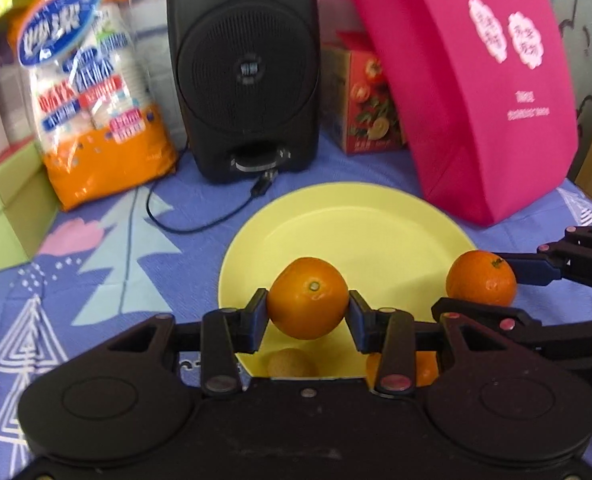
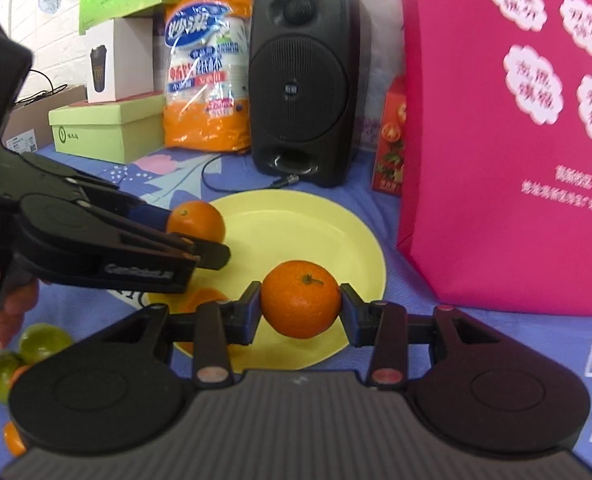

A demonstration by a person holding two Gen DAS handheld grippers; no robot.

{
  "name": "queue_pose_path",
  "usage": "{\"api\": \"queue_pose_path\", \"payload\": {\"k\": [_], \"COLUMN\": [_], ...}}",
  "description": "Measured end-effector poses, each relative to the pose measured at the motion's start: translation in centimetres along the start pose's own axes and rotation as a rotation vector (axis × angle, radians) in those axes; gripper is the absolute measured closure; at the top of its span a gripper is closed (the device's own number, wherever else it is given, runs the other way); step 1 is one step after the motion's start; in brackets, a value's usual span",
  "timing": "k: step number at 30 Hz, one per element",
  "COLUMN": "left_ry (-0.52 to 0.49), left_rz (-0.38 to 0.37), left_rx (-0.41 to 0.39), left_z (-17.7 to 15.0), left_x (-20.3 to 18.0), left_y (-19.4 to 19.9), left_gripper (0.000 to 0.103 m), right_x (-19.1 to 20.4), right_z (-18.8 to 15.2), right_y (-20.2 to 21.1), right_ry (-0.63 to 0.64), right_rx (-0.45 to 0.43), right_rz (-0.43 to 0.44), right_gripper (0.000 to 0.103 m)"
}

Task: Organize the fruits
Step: 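Carry both oranges onto the yellow plate and open both grippers, then withdraw both grippers from the plate back toward the fruit pile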

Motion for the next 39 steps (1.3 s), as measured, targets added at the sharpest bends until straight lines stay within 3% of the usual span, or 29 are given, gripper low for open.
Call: {"api": "queue_pose_path", "payload": {"k": [2,5,8,20,25,30,39], "left_ry": [-0.006,0.004,-0.011,0.002,0.004,0.083,0.044], "left_rz": [0.016,0.024,0.03,0.03,0.059,0.067,0.135], "left_rx": [0.011,-0.003,-0.029,-0.151,-0.189,-0.193,-0.14], "left_z": [-0.2,-0.2,0.0,-1.6,-4.8,-8.9,-15.3], "left_x": [0.0,0.2,0.1,1.1,0.9,1.5,0.2], "left_y": [-0.7,-0.7,0.4,10.8,15.6,19.6,21.0], "left_gripper": [0.06,0.039,0.034,0.034,0.034,0.034,0.035], "right_x": [0.1,0.3,0.5,1.3,3.6,6.5,10.5], "right_z": [-0.3,-0.7,-0.7,-0.7,-2.8,-5.7,-9.8], "right_y": [-0.6,-1.2,-0.7,6.8,10.4,13.1,14.3], "right_ry": [0.001,0.015,0.027,0.019,0.022,0.033,0.07], "right_rx": [0.011,0.026,0.008,-0.076,-0.084,-0.057,0.028], "right_rz": [0.004,-0.008,-0.016,0.006,0.052,0.113,0.185], "right_gripper": [0.063,0.062,0.055,0.054,0.054,0.054,0.054]}}
Point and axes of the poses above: each gripper's, at about its wrist camera, not at the fingertips, and y roughly against the way its jaws point, x to its left, z to its top, the point moved 3 cm from there along -y, roughly the way its jaws point, and after that the axes turned 6 degrees about -x, right-handed, at the moved point
